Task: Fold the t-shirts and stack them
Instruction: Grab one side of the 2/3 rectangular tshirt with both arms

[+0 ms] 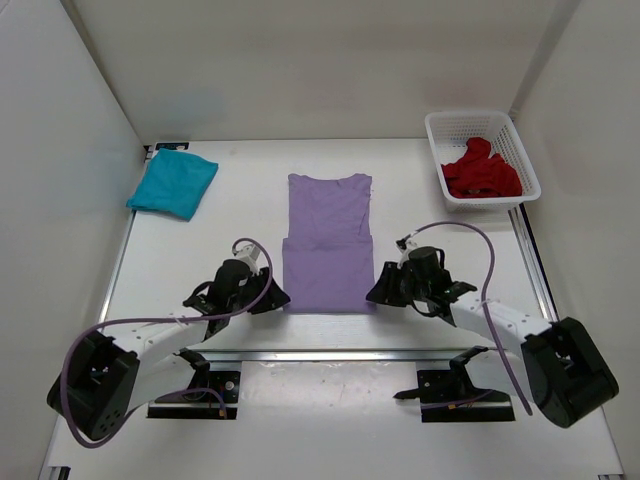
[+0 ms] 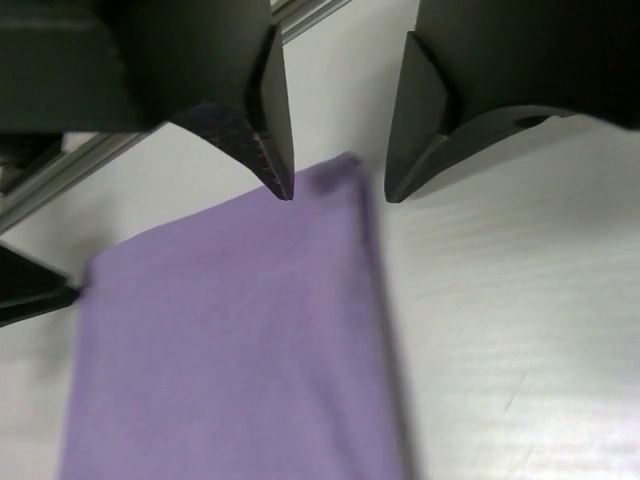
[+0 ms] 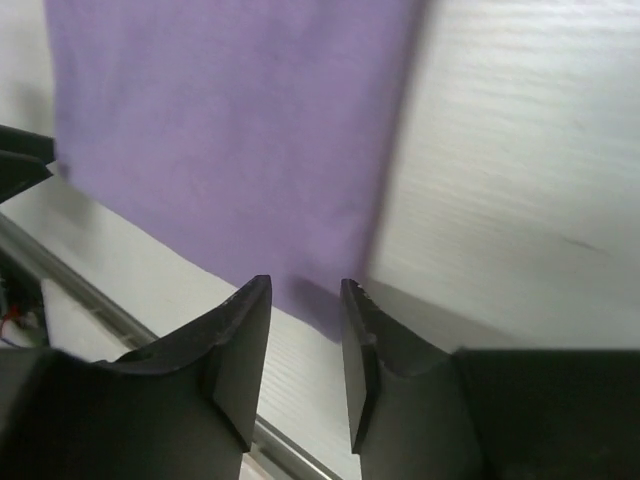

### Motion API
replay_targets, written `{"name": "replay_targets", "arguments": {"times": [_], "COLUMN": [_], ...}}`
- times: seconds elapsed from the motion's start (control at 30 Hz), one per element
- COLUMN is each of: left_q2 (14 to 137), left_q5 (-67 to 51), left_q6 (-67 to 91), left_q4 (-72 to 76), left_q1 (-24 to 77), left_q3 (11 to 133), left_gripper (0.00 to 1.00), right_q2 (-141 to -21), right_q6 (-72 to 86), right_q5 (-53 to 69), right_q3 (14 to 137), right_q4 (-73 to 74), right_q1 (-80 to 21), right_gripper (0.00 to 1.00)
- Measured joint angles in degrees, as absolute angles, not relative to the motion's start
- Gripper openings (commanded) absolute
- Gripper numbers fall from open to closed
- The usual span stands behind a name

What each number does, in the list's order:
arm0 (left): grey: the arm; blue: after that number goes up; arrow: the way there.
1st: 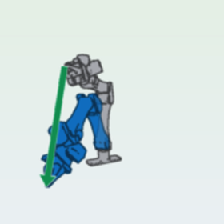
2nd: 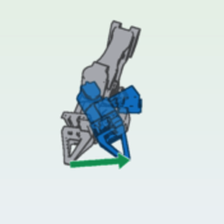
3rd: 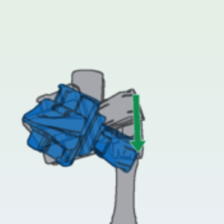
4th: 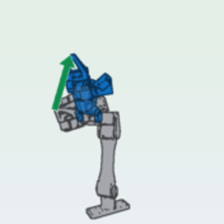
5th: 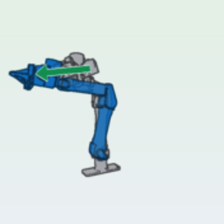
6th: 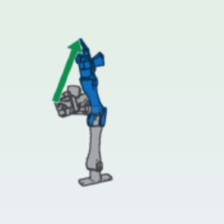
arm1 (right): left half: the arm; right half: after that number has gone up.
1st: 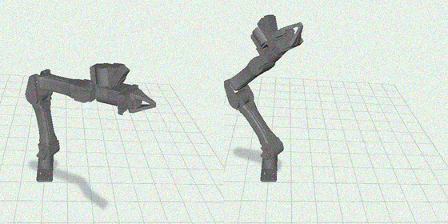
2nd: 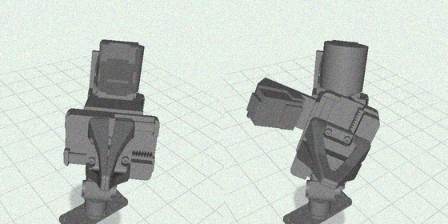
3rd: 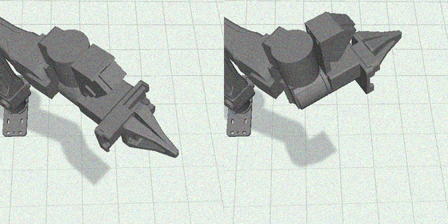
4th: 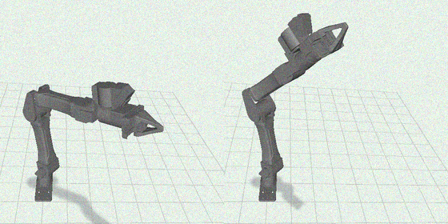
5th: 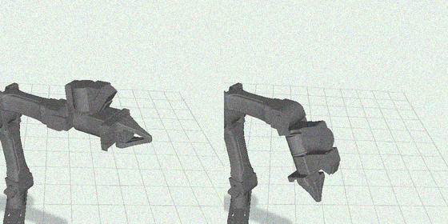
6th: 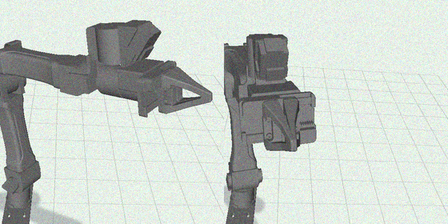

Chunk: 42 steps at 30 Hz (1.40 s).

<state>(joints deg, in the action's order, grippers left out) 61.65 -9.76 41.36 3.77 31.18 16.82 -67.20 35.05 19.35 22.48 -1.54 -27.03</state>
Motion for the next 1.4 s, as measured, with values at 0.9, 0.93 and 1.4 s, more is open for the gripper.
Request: {"name": "replay_targets", "arguments": {"times": [0.9,0.93,1.4], "left_q2": [64.5,63.2,37.8], "left_q5": [-7.6,-7.5,-8.8], "left_q6": [42.5,42.5,45.4], "left_q4": [4.6,3.5,-21.9], "left_q1": [36.1,36.2,41.0], "left_q3": [15.2,15.0,21.8], "left_gripper": [0.00,0.00,0.00], "right_q2": [-65.6,-64.2,-42.2], "right_q6": [37.9,38.0,44.9], "right_q5": [21.6,21.3,13.1], "right_q3": [15.6,15.3,18.9], "right_q4": [-5.4,-4.7,16.3], "right_q1": [-28.0,-28.6,-42.9], "right_gripper": [0.00,0.00,0.00]}}
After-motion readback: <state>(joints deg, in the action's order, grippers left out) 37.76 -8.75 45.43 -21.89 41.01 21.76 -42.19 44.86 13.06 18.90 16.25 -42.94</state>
